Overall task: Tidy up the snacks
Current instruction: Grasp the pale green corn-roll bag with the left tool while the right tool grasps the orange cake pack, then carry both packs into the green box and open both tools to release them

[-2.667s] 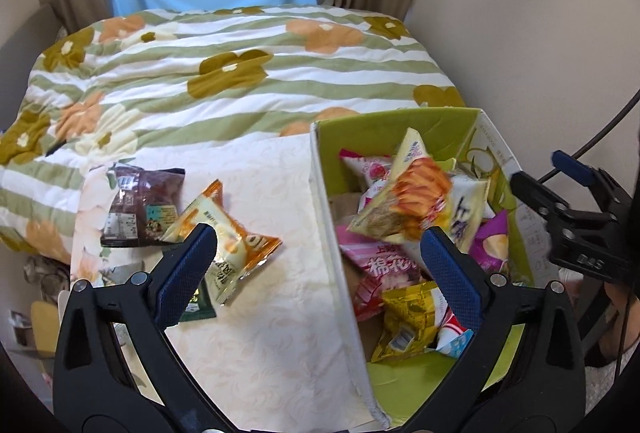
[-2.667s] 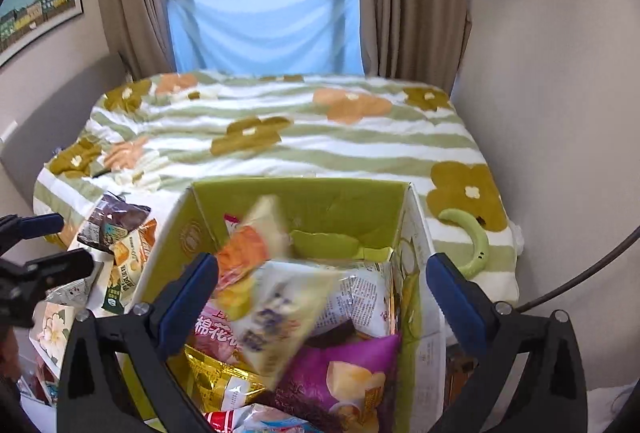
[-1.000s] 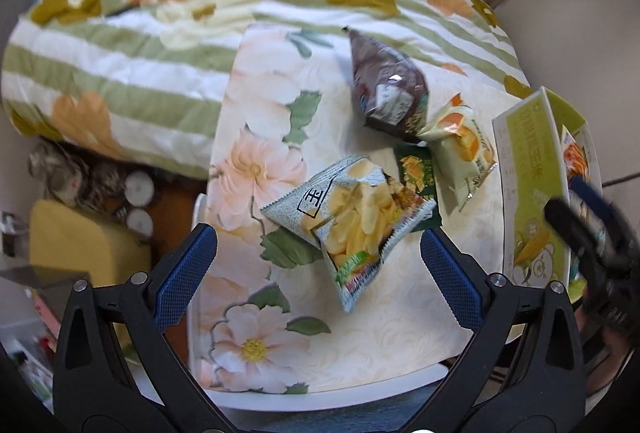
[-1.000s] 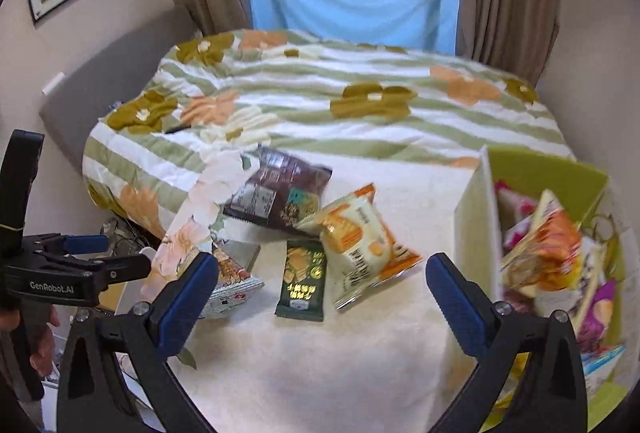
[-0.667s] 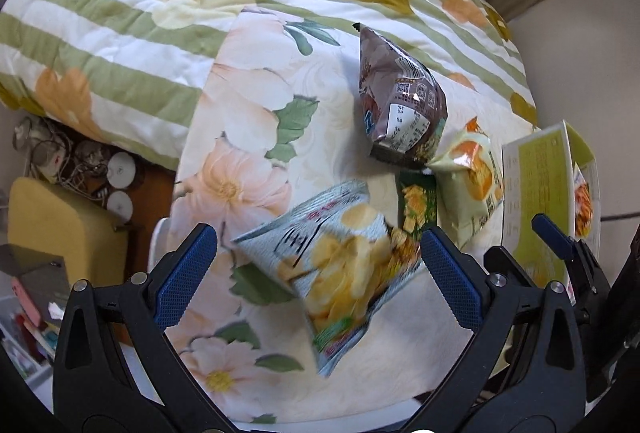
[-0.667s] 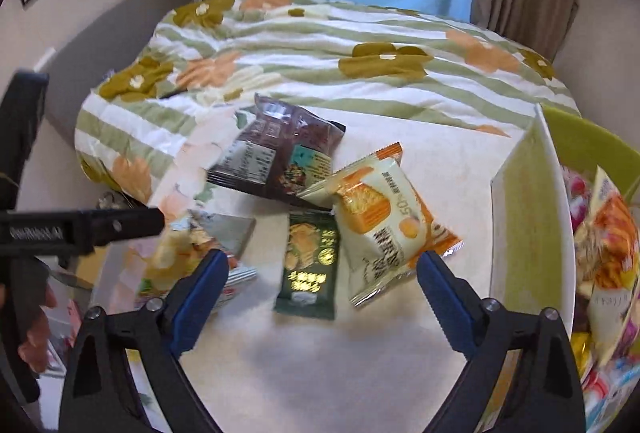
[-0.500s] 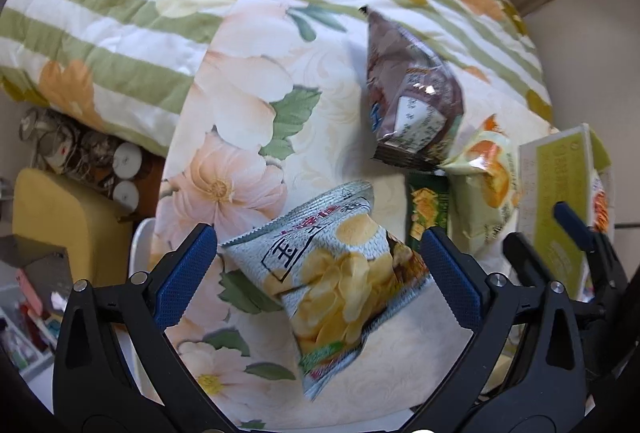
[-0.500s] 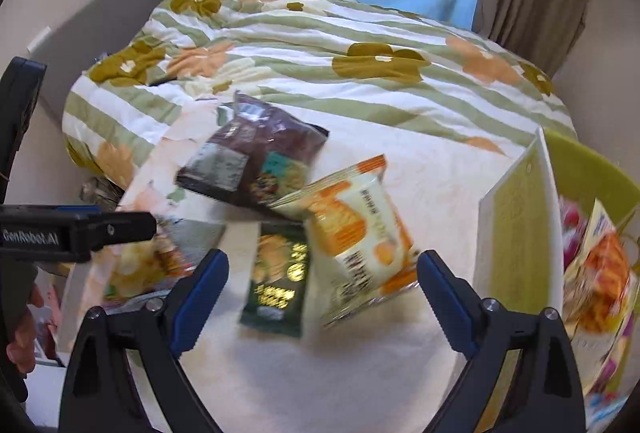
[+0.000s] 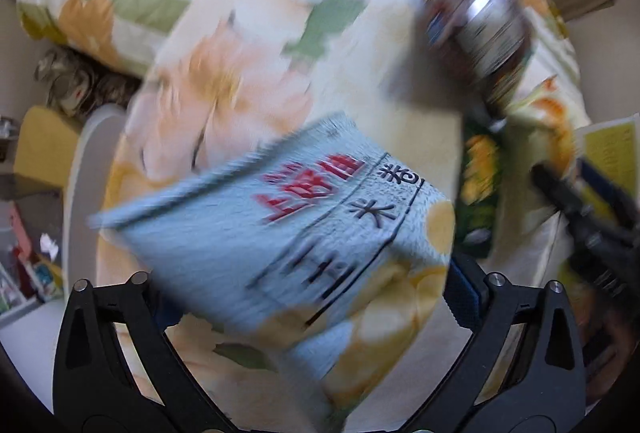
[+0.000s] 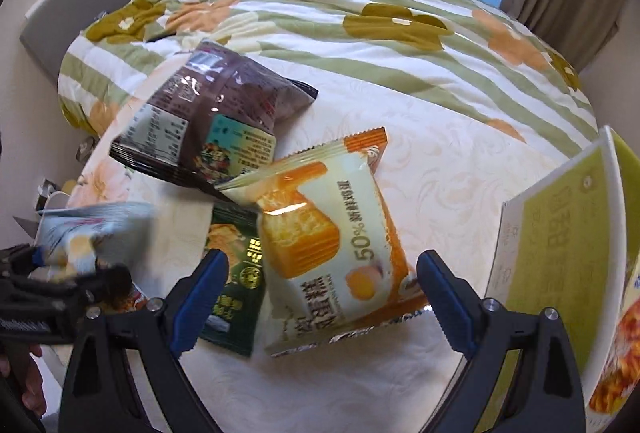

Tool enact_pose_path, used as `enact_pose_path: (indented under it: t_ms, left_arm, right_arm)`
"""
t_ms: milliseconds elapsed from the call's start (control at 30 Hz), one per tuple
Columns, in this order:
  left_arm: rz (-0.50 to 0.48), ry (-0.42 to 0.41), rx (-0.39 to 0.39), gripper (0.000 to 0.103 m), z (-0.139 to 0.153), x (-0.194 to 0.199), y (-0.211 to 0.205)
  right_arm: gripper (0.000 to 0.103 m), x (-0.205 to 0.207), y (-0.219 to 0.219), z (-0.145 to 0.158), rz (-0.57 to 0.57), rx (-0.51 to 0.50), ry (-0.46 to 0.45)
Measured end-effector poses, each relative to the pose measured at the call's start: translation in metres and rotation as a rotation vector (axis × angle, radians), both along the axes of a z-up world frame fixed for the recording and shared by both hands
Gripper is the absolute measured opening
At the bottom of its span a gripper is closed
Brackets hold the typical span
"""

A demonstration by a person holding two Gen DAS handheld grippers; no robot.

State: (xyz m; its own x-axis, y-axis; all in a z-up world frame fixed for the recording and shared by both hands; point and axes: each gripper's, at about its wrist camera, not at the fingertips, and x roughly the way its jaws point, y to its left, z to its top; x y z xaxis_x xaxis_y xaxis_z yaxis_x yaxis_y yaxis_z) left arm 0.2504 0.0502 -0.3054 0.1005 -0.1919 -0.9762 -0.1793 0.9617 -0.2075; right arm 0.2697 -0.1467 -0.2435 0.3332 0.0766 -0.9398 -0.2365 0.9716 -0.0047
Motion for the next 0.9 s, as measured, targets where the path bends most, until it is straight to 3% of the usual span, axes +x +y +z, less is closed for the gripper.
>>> enact_pose_path:
  t_ms: [33, 133, 200, 300, 467, 567, 733, 900]
  left_arm:
    - [-0.009, -0.038, 0.017, 0.098, 0.004, -0.003, -0.002]
    - [-0.042, -0.048, 0.045, 0.091, 0.006, -0.006, -0.007]
    - [-0.045, -0.061, 0.044, 0.079, 0.009, -0.008, -0.008]
    - [-0.041, -0.07, 0.037, 0.073, 0.013, -0.008, -0.008]
    - [-0.05, -0.084, 0.019, 0.069, 0.019, -0.005, -0.007]
    - [-0.065, -0.106, 0.019, 0.068, 0.026, -0.005, -0.01]
    - [-0.115, -0.179, 0.035, 0.068, 0.051, 0.003, -0.015]
    - [-0.184, -0.262, 0.049, 0.068, 0.083, 0.01, -0.021]
  right_arm:
    - [0.094, 0.002, -0.001, -0.002, 0.001, 0.001, 0.005]
    - [0.09, 0.006, -0.003, -0.008, 0.004, 0.002, 0.018]
    - [0.089, 0.008, -0.005, -0.01, 0.005, 0.004, 0.026]
    - [0.088, 0.01, -0.006, -0.013, 0.008, 0.007, 0.027]
    - [0.065, 0.012, -0.008, -0.018, 0.003, 0.021, 0.044]
    - [0.06, 0.01, -0.008, -0.016, -0.006, 0.026, 0.033]
    - [0.058, 0.005, -0.011, -0.004, -0.045, 0.042, 0.015]
    - [0.058, -0.005, -0.016, 0.026, -0.1, 0.078, -0.045]
